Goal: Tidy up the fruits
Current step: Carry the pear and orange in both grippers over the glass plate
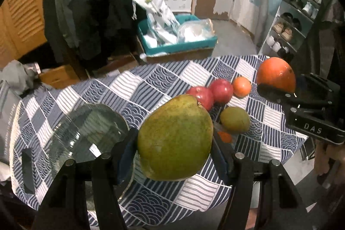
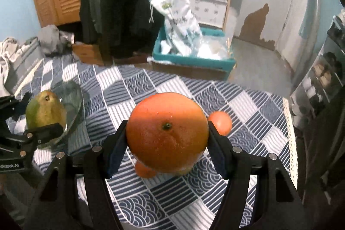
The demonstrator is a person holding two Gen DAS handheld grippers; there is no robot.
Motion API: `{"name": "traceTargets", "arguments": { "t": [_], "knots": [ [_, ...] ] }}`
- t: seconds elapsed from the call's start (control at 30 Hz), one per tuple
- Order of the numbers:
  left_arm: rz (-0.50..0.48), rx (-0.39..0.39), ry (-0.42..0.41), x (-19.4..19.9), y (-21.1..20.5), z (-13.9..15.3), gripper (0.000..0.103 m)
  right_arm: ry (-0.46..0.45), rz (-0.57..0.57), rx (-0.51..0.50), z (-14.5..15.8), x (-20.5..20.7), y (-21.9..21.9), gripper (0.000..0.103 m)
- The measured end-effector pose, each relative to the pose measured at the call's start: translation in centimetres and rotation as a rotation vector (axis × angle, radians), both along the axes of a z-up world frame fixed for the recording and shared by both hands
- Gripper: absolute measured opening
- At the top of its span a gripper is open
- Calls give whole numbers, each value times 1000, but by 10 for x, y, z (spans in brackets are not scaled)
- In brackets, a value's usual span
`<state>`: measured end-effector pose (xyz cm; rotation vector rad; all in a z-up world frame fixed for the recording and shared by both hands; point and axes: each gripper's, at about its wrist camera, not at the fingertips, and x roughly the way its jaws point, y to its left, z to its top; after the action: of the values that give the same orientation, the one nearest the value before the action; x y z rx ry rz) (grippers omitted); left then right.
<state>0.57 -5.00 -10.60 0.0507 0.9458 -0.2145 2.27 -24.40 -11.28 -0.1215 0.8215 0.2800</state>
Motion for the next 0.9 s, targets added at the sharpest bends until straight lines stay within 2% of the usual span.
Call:
{"name": "traceTargets", "arguments": {
  "t": [0.17, 0.43, 0.9],
  "knots": [
    [15, -37, -37, 0, 12, 17, 66, -42, 9, 1, 15, 1, 7, 69],
    [44, -47, -80, -1, 31, 32, 66, -68, 37, 28, 31, 6, 23, 69],
    [147, -57, -72, 3, 83, 28, 66, -67, 127, 66, 42, 20, 76, 69]
  ]
}}
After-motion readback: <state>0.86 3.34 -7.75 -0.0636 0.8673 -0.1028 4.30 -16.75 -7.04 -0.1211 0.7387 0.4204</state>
